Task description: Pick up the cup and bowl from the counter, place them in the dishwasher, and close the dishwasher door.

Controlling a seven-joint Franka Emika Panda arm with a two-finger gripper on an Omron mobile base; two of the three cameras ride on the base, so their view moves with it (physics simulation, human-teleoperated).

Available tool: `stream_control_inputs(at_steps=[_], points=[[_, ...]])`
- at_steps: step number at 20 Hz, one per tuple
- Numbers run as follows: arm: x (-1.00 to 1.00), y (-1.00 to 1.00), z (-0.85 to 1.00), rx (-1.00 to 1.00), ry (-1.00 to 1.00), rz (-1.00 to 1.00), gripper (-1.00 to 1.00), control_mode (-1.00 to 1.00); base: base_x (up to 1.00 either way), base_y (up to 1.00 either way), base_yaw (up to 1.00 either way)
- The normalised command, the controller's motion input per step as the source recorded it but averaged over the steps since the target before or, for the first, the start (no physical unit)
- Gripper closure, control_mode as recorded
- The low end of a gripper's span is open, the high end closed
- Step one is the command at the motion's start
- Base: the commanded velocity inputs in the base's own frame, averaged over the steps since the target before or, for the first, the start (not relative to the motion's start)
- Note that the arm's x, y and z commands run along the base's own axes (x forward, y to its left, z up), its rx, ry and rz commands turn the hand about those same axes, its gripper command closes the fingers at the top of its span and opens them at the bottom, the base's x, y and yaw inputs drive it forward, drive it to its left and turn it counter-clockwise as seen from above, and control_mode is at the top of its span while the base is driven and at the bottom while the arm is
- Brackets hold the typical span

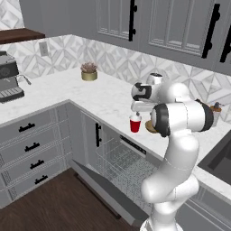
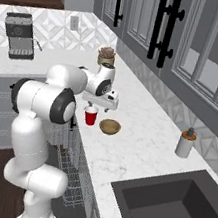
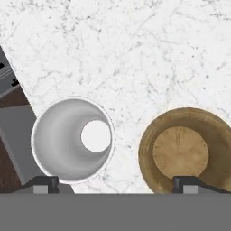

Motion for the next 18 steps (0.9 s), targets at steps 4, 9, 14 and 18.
stream_control_inputs(at_steps=[4, 9, 14, 18], points=[[0.41, 0.01, -0.33, 0.0, 0.0, -0.07, -1.0, -1.0, 0.0, 0.0, 0.0], [0.29, 0.09, -0.31, 0.0, 0.0, -0.02, -1.0, -1.0, 0.0, 0.0, 0.0], [0.14, 0.08, -0.24, 0.0, 0.0, 0.0, -1.0, -1.0, 0.0, 0.0, 0.0], [0.06, 0.04, -0.25, 0.0, 0.0, 0.0, -1.0, -1.0, 0.0, 0.0, 0.0]])
